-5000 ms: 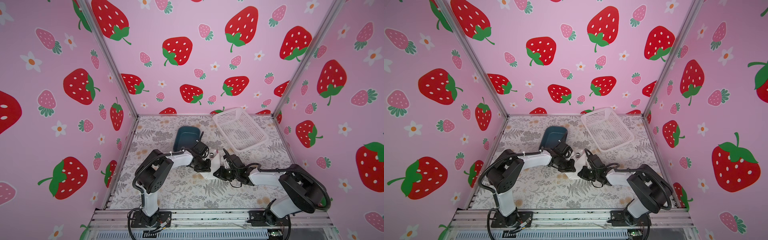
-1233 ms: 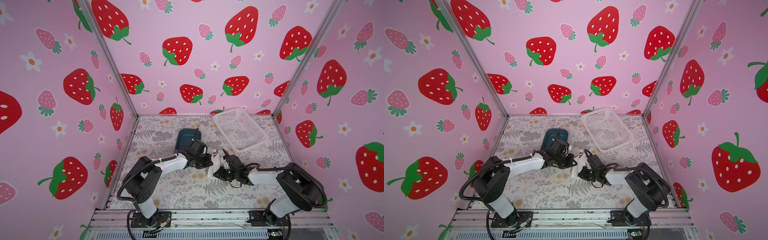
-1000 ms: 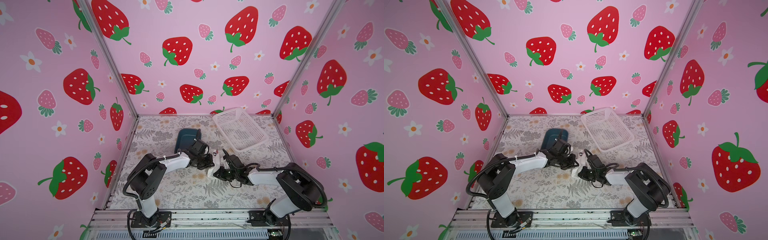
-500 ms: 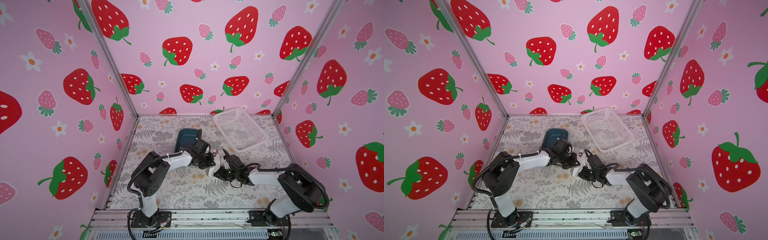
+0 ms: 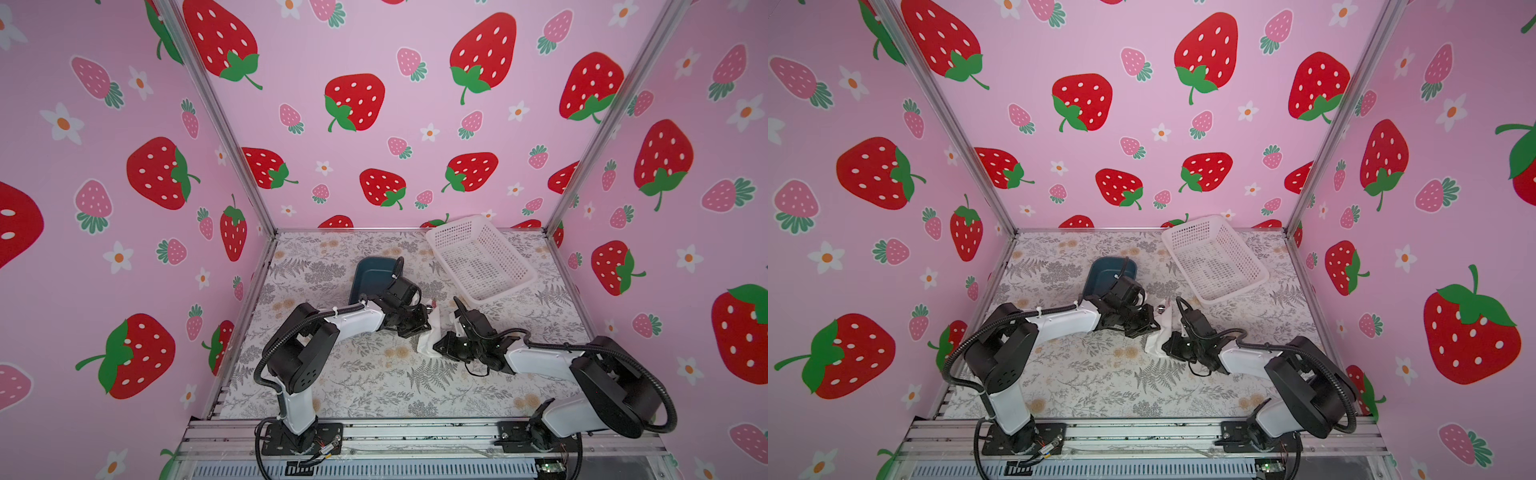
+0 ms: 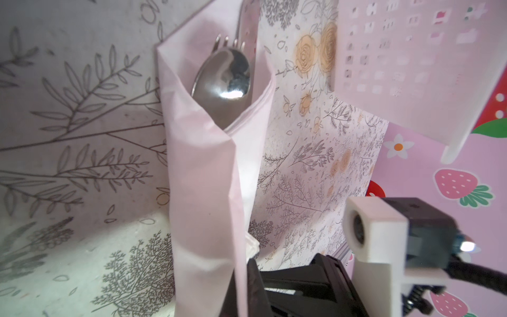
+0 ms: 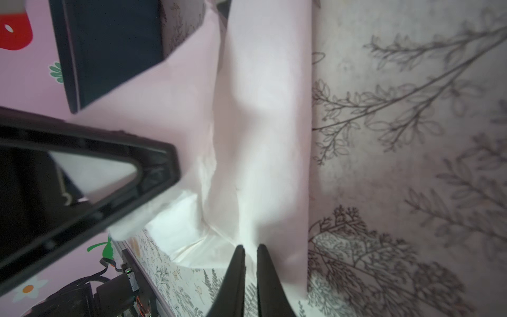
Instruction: Place the utensils on the paper napkin and roll it up
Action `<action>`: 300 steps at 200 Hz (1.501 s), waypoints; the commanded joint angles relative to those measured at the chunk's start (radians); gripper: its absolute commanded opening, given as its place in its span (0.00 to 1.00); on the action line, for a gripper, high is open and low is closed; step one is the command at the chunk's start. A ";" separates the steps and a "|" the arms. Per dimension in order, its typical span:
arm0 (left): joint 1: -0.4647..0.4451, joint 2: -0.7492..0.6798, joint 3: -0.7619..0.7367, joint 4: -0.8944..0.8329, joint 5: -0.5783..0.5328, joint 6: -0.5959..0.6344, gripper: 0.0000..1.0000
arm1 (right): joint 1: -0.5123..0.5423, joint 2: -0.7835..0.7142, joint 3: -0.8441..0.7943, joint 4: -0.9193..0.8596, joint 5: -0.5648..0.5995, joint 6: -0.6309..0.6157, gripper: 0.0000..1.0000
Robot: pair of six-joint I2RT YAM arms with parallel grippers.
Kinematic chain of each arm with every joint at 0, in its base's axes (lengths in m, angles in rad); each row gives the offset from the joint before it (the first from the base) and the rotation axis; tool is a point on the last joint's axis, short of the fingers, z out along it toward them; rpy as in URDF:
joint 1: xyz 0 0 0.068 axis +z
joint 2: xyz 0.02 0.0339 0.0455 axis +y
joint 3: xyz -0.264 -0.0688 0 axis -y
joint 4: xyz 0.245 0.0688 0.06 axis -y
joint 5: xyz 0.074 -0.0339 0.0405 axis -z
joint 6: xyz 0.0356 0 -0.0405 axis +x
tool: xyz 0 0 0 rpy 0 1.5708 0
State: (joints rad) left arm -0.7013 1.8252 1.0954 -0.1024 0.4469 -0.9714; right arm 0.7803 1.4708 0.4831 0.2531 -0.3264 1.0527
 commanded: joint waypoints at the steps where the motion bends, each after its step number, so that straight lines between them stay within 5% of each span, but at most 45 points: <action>1: -0.004 0.019 0.042 0.005 0.007 -0.026 0.04 | -0.002 0.036 -0.003 -0.015 0.001 -0.012 0.13; 222: -0.048 0.098 0.090 0.099 -0.035 -0.136 0.05 | -0.003 0.034 -0.011 0.002 -0.012 -0.009 0.14; 257: -0.048 0.104 0.093 0.094 -0.039 -0.133 0.05 | -0.003 -0.035 -0.020 0.001 0.005 0.012 0.22; 300: -0.047 0.111 0.098 0.092 -0.040 -0.130 0.09 | -0.003 -0.123 -0.045 0.016 0.026 0.031 0.50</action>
State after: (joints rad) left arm -0.7444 1.9141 1.1477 -0.0219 0.4191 -1.0973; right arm 0.7803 1.3861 0.4549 0.2676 -0.3256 1.0637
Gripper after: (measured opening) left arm 0.071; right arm 0.434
